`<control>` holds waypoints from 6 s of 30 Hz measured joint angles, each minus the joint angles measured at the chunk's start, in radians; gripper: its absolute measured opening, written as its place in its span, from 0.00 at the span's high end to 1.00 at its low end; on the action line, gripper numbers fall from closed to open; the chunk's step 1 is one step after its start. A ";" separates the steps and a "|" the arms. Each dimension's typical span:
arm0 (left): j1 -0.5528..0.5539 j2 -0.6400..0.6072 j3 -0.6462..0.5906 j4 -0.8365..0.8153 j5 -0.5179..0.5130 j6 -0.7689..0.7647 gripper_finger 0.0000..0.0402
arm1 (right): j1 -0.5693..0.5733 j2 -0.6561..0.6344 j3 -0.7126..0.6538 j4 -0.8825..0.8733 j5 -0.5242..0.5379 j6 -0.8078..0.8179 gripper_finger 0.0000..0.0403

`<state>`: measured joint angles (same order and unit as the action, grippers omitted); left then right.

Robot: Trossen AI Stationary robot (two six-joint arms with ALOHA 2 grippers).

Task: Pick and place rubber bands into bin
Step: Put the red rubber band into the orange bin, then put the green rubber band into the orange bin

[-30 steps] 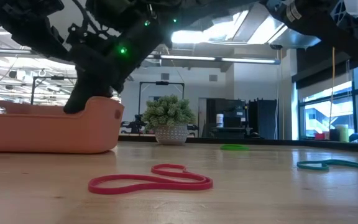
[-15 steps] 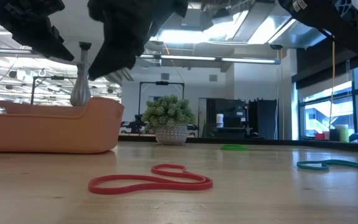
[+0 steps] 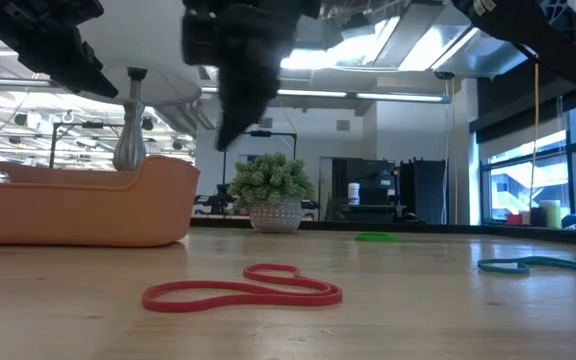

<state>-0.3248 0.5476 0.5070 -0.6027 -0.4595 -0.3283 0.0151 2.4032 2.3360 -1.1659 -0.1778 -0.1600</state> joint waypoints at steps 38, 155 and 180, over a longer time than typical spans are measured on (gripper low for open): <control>0.000 0.576 0.281 0.084 0.088 0.161 1.00 | 0.173 -1.085 -1.672 0.758 0.361 0.725 0.98; 0.085 0.907 0.398 -0.406 0.230 -0.343 0.74 | 0.376 -1.176 -1.820 0.803 0.448 0.736 0.98; 0.085 0.906 0.567 -0.304 0.190 -0.180 0.91 | 0.376 -1.175 -1.820 0.810 0.448 0.724 0.98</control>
<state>-0.2401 1.4540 1.0740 -0.9067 -0.2700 -0.5081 0.3915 1.2278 0.5159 -0.3561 0.2703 0.5640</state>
